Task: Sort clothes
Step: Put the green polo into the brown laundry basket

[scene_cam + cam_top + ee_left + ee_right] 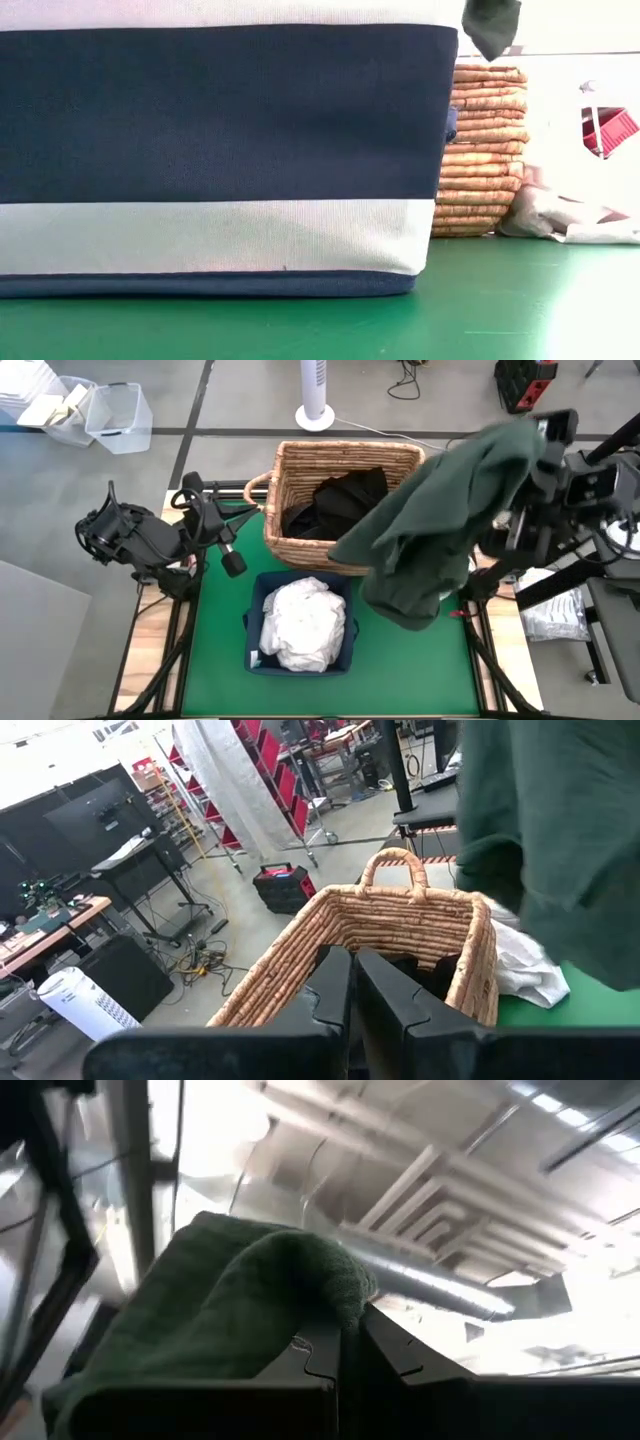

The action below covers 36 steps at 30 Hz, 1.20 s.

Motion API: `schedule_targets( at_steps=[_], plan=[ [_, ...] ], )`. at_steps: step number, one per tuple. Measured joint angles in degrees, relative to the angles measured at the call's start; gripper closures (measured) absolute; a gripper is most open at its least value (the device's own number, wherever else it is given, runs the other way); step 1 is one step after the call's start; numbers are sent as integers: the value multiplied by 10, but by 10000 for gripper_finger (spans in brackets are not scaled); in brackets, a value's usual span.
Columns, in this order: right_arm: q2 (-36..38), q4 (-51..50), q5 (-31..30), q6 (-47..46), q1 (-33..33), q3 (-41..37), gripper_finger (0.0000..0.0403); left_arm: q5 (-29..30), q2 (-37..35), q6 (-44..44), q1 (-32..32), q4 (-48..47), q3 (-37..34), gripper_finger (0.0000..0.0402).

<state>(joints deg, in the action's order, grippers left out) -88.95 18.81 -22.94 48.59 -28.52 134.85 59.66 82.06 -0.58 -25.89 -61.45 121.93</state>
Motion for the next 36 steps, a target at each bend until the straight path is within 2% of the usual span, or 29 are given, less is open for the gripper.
schedule_targets(
  at_steps=[6,12,16,20,27,32,36],
  plan=[
    [-21,92,54,-47,93,2,394,0,0,-19,0,0,2,401],
    [-59,206,56,-83,199,2,394,0,-2,-42,0,0,2,401],
    [-82,244,56,-159,280,2,394,19,-3,-63,0,-10,2,401],
    [-104,246,55,-240,363,1,394,55,-9,-70,0,-42,2,401],
    [-144,251,49,-334,486,1,394,58,-38,-63,0,-69,2,401],
    [-173,239,49,-366,537,1,394,58,-58,-63,0,-80,2,401],
    [-185,183,49,-382,556,1,394,58,-71,-62,0,-93,2,401]
  ],
)
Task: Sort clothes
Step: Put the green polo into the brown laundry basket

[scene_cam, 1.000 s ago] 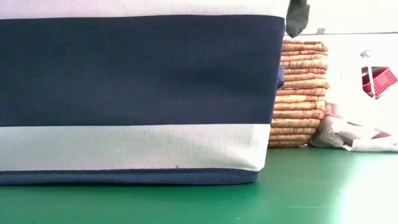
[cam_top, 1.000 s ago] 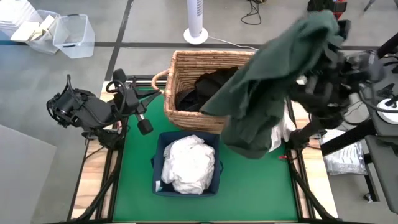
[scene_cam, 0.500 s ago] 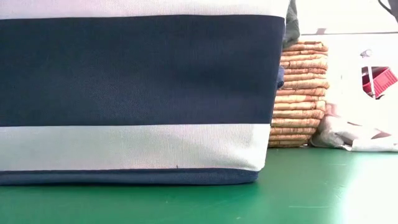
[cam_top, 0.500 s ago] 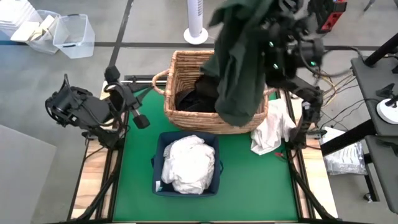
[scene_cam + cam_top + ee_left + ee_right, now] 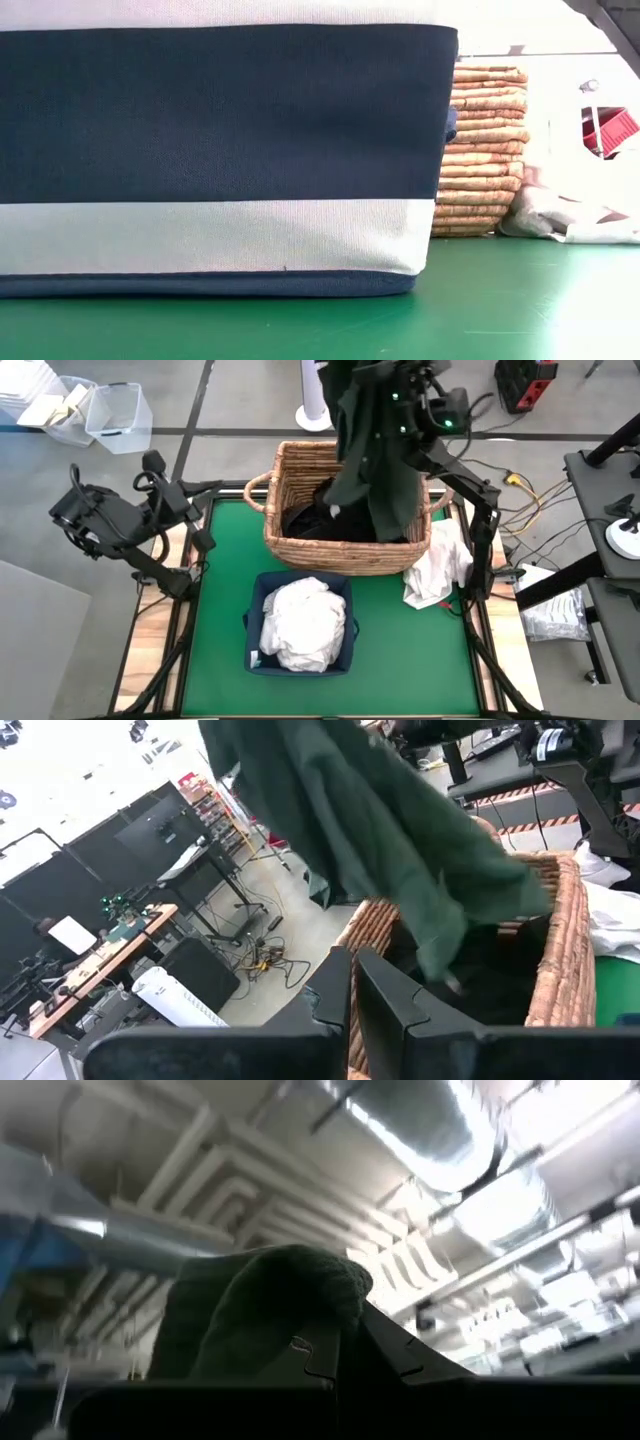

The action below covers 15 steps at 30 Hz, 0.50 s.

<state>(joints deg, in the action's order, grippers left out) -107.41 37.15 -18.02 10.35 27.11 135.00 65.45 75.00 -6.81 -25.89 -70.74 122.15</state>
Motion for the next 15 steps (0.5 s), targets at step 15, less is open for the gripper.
schedule_targets(
  at_steps=[15],
  plan=[
    [-8,-324,6,3,-27,0,394,0,-12,0,0,-15,0,401]
  ],
)
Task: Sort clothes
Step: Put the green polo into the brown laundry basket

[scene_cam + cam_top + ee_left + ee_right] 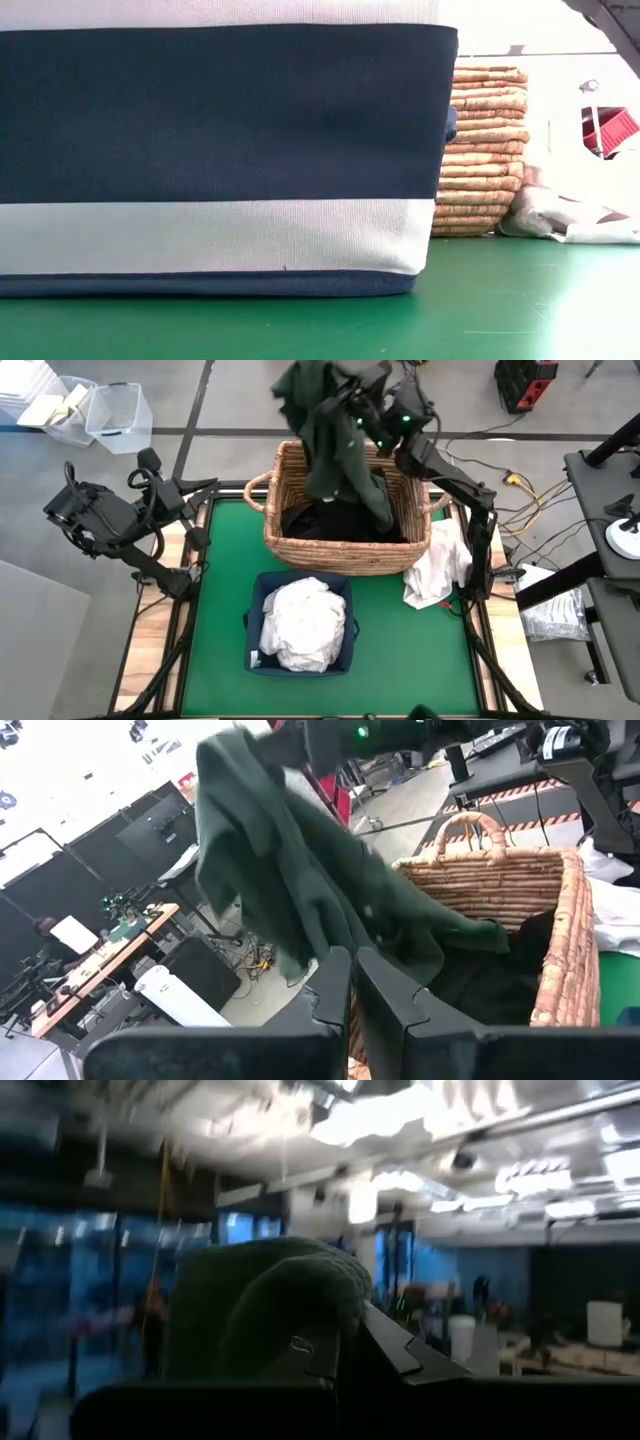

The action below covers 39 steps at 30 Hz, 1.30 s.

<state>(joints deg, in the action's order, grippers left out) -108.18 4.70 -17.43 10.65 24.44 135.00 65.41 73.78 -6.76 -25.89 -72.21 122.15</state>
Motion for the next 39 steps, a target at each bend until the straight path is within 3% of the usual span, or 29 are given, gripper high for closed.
schedule_targets(
  at_steps=[9,21,39],
  plan=[
    [2,-211,12,85,-34,0,394,0,1,7,0,0,0,401],
    [2,-468,10,110,-42,0,394,0,2,33,0,0,0,401],
    [2,-742,10,26,-40,0,394,0,2,48,0,-1,0,401]
  ],
)
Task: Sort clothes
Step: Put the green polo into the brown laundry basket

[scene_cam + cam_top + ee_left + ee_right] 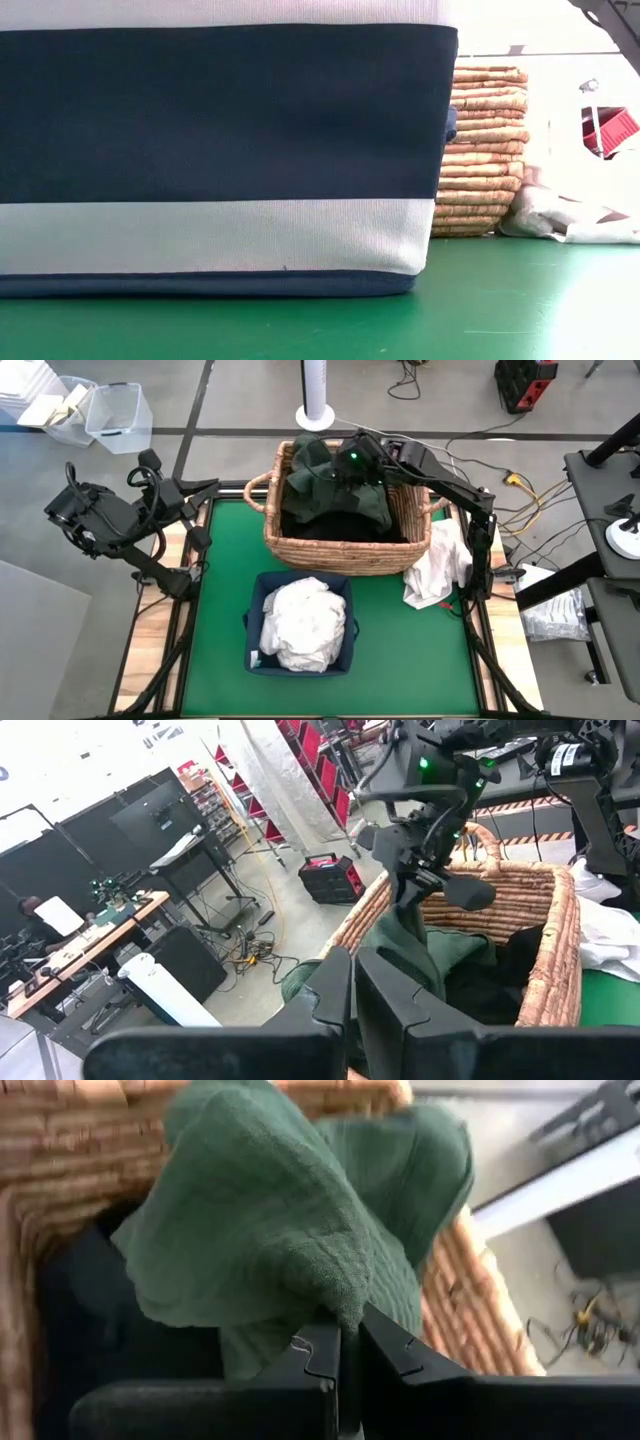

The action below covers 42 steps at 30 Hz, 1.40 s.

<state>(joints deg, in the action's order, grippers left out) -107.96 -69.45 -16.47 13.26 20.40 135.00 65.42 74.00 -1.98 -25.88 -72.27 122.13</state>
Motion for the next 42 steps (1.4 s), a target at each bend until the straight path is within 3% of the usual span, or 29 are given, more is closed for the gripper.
schedule_targets(
  at_steps=[17,25,35,42],
  plan=[
    [0,-207,0,-132,33,-1,394,0,0,11,0,-5,0,401],
    [1,-205,0,-156,51,-23,394,0,1,47,0,-26,0,401],
    [0,-203,0,-169,98,-171,394,0,1,56,0,-26,0,401],
    [-1,-179,-45,-166,116,-255,393,0,1,56,0,-26,0,401]
  ],
)
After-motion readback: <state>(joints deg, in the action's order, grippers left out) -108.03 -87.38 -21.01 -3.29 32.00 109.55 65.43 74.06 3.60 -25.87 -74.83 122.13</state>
